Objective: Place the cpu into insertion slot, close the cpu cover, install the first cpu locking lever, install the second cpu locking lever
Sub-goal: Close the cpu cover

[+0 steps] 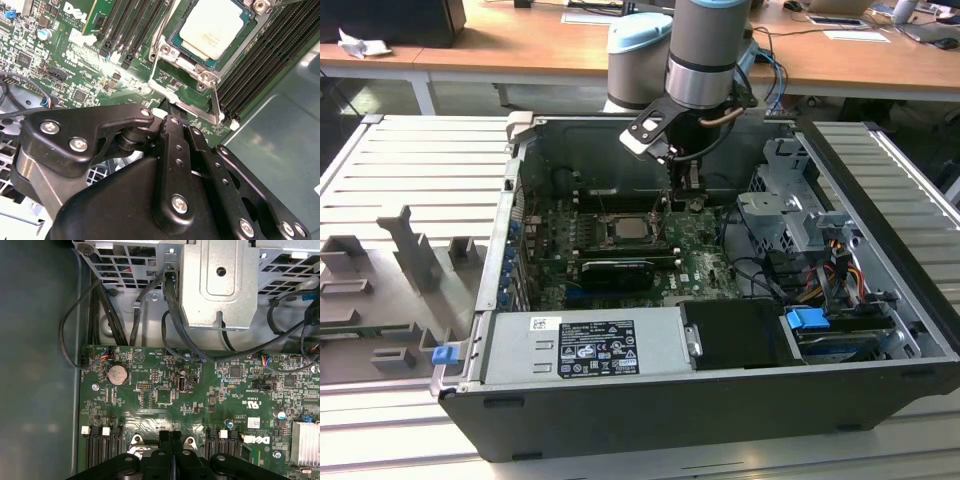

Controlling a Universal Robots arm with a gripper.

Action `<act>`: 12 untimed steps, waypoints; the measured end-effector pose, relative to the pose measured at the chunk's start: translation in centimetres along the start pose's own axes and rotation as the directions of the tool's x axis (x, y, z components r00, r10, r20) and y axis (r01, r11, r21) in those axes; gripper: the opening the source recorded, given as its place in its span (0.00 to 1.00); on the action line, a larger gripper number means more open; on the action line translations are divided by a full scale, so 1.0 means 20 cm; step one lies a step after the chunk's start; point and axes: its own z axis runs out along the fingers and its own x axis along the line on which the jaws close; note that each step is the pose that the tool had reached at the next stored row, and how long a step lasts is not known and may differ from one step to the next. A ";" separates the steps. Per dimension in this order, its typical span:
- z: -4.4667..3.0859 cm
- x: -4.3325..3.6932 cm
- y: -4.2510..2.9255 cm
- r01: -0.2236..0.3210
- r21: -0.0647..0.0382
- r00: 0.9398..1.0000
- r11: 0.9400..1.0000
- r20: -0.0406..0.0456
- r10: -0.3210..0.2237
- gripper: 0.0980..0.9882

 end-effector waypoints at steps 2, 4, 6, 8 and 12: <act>0.000 0.000 -0.007 0.000 0.000 1.000 1.000 0.000 0.000 0.01; 0.000 0.000 -0.011 0.000 0.000 1.000 1.000 0.000 0.000 0.01; 0.000 0.000 -0.015 0.000 0.000 1.000 1.000 0.000 0.000 0.01; 0.000 0.001 -0.017 0.000 0.000 1.000 1.000 0.000 0.000 0.01; 0.000 0.001 -0.023 0.000 0.000 1.000 1.000 0.000 0.000 0.01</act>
